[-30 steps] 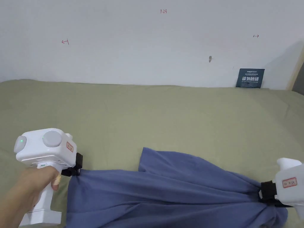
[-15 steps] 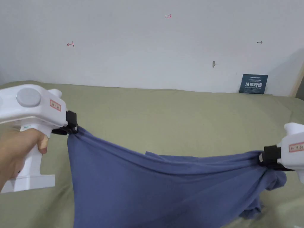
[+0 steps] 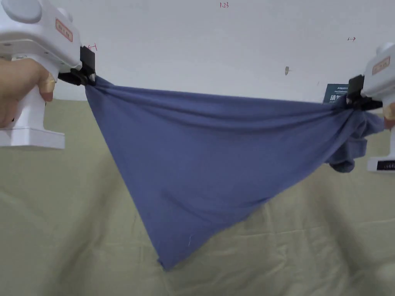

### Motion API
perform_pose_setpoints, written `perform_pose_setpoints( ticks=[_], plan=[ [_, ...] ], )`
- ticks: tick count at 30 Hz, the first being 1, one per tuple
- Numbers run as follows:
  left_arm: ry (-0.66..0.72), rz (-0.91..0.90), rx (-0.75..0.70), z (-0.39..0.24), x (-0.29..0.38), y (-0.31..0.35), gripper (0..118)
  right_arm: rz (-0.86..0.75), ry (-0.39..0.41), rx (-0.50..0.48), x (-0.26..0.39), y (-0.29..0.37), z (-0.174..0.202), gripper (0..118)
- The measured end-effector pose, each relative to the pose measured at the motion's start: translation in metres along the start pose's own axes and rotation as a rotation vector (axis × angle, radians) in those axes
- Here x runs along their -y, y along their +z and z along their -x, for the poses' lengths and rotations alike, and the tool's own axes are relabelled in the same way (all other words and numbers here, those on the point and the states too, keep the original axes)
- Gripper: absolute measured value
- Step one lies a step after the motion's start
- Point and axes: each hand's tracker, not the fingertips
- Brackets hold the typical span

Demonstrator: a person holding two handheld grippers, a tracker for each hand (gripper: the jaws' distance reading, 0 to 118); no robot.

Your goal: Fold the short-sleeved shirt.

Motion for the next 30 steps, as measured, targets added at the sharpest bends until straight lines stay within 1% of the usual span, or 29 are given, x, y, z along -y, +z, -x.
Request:
perform_pose_setpoints(
  ticks=[4, 7, 10, 11, 14, 15, 17, 19, 20, 25, 27, 28, 30],
  plan=[
    [0.004, -0.042, -0.01, -0.006, -0.021, -0.013, 3, -0.065, -0.024, 0.005, -0.03, -0.017, 0.003, 8],
    [-0.028, -0.046, -0.018, -0.009, -0.031, -0.028, 3, -0.083, -0.013, 0.004, -0.042, -0.029, 0.003, 7],
    [-0.02, -0.06, -0.019, -0.009, -0.027, -0.04, 3, -0.101, -0.004, -0.005, -0.037, -0.039, 0.001, 7],
    [-0.012, -0.055, -0.017, -0.02, -0.011, -0.032, 3, -0.096, 0.002, -0.012, -0.03, -0.044, -0.001, 7],
    [0.01, 0.001, 0.0, -0.019, 0.018, -0.047, 3, -0.022, 0.022, 0.007, -0.001, -0.059, -0.008, 7],
    [0.015, 0.028, 0.003, -0.016, 0.029, -0.049, 3, -0.001, 0.016, 0.006, 0.011, -0.062, -0.012, 7],
    [0.001, 0.059, 0.007, -0.016, 0.06, -0.05, 3, 0.035, 0.008, -0.013, 0.039, -0.065, -0.021, 7],
    [-0.017, 0.108, 0.018, -0.006, 0.082, -0.056, 3, 0.084, 0.021, -0.009, 0.066, -0.065, -0.03, 7],
    [-0.01, 0.131, 0.025, -0.004, 0.098, -0.054, 3, 0.112, 0.033, -0.004, 0.081, -0.062, -0.036, 7],
    [0.049, 0.195, 0.07, 0.02, 0.162, -0.042, 3, 0.194, 0.002, -0.012, 0.15, -0.036, -0.067, 7],
    [0.097, 0.229, 0.075, 0.029, 0.189, -0.036, 3, 0.216, 0.001, -0.008, 0.175, -0.022, -0.075, 7],
    [0.108, 0.256, 0.081, 0.032, 0.203, -0.031, 3, 0.233, -0.004, -0.007, 0.187, -0.014, -0.08, 7],
    [0.114, 0.257, 0.077, 0.037, 0.231, -0.019, 3, 0.285, -0.032, -0.017, 0.211, 0.003, -0.085, 7]
  ],
)
